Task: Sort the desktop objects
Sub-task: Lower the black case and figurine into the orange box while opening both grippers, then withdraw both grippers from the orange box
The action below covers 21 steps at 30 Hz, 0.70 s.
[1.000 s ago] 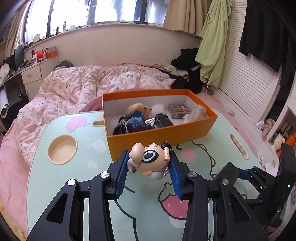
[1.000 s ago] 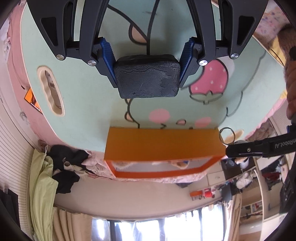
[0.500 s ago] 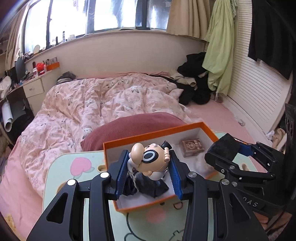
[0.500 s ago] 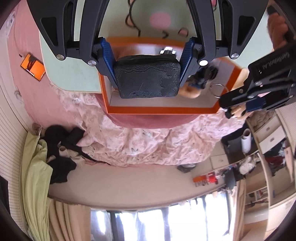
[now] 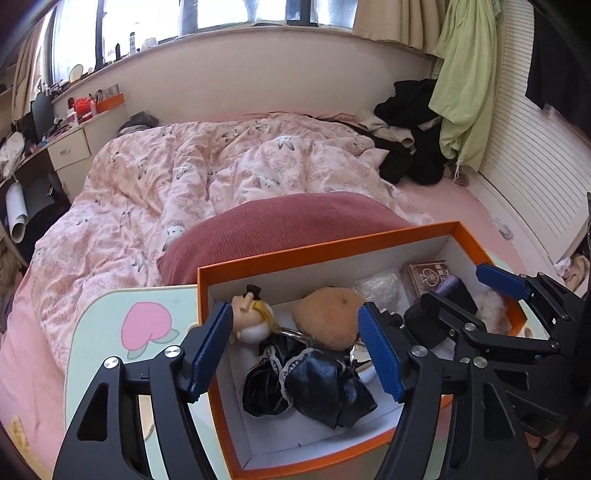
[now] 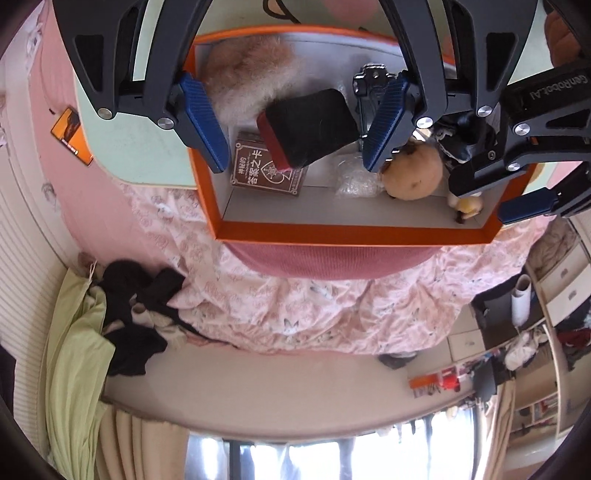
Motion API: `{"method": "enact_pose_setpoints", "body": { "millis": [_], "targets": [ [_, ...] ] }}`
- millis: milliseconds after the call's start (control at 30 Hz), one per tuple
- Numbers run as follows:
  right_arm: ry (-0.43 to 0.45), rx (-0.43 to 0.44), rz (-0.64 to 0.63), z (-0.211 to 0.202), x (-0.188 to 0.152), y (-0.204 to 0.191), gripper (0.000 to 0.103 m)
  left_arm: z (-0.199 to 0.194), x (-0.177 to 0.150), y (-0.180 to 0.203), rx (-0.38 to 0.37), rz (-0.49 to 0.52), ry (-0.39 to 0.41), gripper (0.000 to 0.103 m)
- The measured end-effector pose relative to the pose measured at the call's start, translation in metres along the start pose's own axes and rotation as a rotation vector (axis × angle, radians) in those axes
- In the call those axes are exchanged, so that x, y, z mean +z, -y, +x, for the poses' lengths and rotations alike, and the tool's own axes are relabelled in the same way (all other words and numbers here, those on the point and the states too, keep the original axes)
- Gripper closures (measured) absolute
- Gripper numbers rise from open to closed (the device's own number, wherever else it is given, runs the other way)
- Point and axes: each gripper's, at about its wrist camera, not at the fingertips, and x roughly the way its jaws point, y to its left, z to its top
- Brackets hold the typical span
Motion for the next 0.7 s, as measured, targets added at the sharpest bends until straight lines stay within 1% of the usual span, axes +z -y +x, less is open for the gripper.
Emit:
{"method": "enact_pose_setpoints", "body": {
  "millis": [133, 200, 233, 267, 300, 367, 433, 533, 633, 700],
  "targets": [
    [0.061, -0.021, -0.031, -0.025, -0.01, -0.001, 0.025, -0.027, -0.004, 0.003, -0.012, 0.0, 0.053, 0.026],
    [0.088, -0.017, -0.037, -0.041, -0.019, -0.001, 0.024, -0.042, -0.011, 0.006, -0.022, 0.006, 0.074, 0.026],
    [0.099, -0.012, -0.038, -0.049, -0.023, -0.001, 0.022, -0.05, -0.016, 0.007, -0.03, 0.008, 0.081, 0.025],
    [0.11, -0.007, -0.037, -0.058, -0.03, 0.0, 0.02, -0.056, -0.023, 0.008, -0.037, 0.011, 0.087, 0.022],
    [0.123, -0.003, -0.032, -0.067, -0.036, 0.001, 0.016, -0.064, -0.032, 0.011, -0.041, 0.02, 0.093, 0.021],
    [0.139, 0.008, -0.024, -0.081, -0.049, 0.002, 0.012, -0.075, -0.052, 0.019, -0.052, 0.045, 0.099, 0.021],
    [0.123, 0.015, -0.01, -0.091, -0.065, 0.003, 0.009, -0.079, -0.073, 0.023, -0.06, 0.054, 0.072, 0.021],
    [0.061, 0.042, 0.018, -0.093, -0.09, 0.003, 0.009, -0.074, -0.102, 0.028, -0.072, 0.038, 0.016, 0.021],
    [-0.006, 0.025, 0.042, -0.088, -0.111, 0.005, 0.009, -0.065, -0.124, 0.031, -0.064, 0.029, -0.02, 0.021],
    [-0.027, 0.024, 0.062, -0.085, -0.121, 0.008, 0.009, -0.057, -0.132, 0.033, -0.045, 0.043, -0.048, 0.021]
  ]
}}
